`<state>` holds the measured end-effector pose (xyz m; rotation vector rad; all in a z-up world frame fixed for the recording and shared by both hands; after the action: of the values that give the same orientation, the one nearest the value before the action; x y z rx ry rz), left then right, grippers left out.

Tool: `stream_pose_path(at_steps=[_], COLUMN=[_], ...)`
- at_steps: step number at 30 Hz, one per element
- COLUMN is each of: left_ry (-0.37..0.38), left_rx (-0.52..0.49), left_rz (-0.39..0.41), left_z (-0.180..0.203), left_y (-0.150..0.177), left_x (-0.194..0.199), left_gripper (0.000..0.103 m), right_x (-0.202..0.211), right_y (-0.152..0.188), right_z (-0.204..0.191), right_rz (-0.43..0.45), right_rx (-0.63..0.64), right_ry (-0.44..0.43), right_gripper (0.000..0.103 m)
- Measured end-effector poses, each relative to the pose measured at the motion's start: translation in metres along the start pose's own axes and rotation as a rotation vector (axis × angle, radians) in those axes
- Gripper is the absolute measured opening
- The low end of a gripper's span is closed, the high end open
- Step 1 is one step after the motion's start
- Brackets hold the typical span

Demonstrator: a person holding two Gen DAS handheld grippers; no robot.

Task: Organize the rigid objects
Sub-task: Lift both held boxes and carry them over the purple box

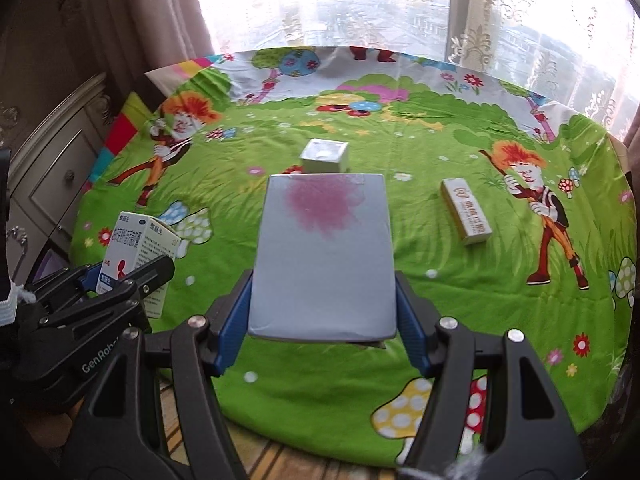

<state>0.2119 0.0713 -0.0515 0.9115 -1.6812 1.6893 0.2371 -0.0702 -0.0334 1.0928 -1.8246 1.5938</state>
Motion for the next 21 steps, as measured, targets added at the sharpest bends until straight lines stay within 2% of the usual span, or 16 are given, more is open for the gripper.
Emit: stream_pose_path(at_steps=[6, 13, 21], left_ry=[-0.021, -0.094, -0.18], left_rx=[0.052, 0.149, 0.292], left_rz=[0.014, 0.018, -0.023], left_z=[-0.038, -0.111, -0.202], left_y=[0.017, 0.046, 0.09], left_x=[0.021, 0.046, 0.061], left_gripper=[0.043, 0.043, 0.043], right_x=[0.008, 0.015, 0.021], right_y=[0.017, 0.042, 0.072], right_z=[-0.041, -0.101, -0.18], right_rz=[-0.029, -0.077, -0.149], right_rx=[0.067, 0.158, 0.281], right_ry=[-0.049, -0.133, -0.245], right_gripper=[0.069, 0.069, 0.069])
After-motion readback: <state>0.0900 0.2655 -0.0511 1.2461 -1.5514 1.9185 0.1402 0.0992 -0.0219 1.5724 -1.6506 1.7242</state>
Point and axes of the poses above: each gripper's, at about its wrist camera, not at the fingertips, and x roughly against the way its jaws point, z to its right, y to its underside, the point moved 8 cm from there along -x, roughly the way its jaws point, and after that the axes turned 11 degrees about -x, right-handed, at the moved point
